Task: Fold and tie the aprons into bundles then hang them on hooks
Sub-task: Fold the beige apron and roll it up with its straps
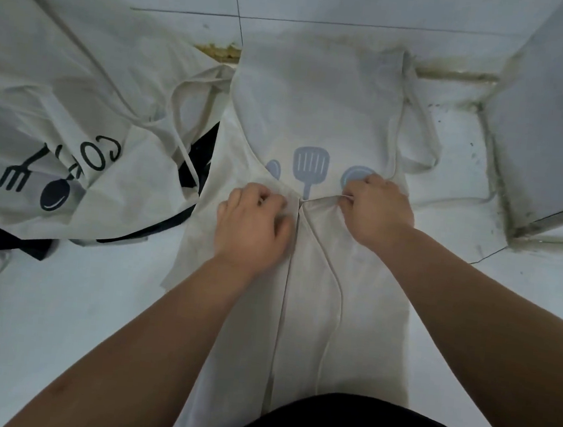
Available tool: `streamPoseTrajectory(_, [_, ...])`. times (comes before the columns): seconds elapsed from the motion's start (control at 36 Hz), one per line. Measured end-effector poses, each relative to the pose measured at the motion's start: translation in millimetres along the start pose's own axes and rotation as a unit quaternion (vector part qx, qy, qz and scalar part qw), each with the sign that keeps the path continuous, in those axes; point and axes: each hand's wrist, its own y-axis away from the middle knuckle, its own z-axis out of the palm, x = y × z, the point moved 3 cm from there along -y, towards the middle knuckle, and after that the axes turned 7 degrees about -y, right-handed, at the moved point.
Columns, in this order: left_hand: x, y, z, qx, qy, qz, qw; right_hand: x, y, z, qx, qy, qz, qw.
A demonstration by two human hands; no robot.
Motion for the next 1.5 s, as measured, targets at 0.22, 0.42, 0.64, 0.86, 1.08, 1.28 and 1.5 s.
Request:
streamPoseTrajectory(0.22, [31,-15,4,-0.206,0.012,-0.129,0.97,3,0,-4,-0.012,-0.053,-0.007,0.999])
streamPoseTrajectory(0.42, [12,-31,-5,-0.236,0.21,-0.196,0.928,8,7,-2,0.017,-0.071,-0.027,0.997])
streamPoseTrajectory(0.64, [-49,-53,-51,-0.114,0.262,-0.278,0.917,8,15,1,0.01,0.001,-0.031,0.999])
streamPoseTrajectory(0.86, [-83,-55,-77,-0.032,-0.128,-0.185,0.974,0,25,1,-0.009,0.046,-0.023,0.999])
streamPoseTrajectory(1.08, [-88,-43,-74,-0.058,-0.214,-0.142,0.965,-1,30,-1,-0.04,0.062,0.015,0.997])
streamPoseTrajectory(1.28, [-90,-34,-80,-0.114,-0.288,-0.128,0.942,-1,31,-1,-0.043,0.044,0.057,0.996])
streamPoseTrajectory(1.5, [-111,-33,-93,-0.059,-0.227,-0.219,0.947,6,35,-4,-0.054,0.034,0.105,0.992])
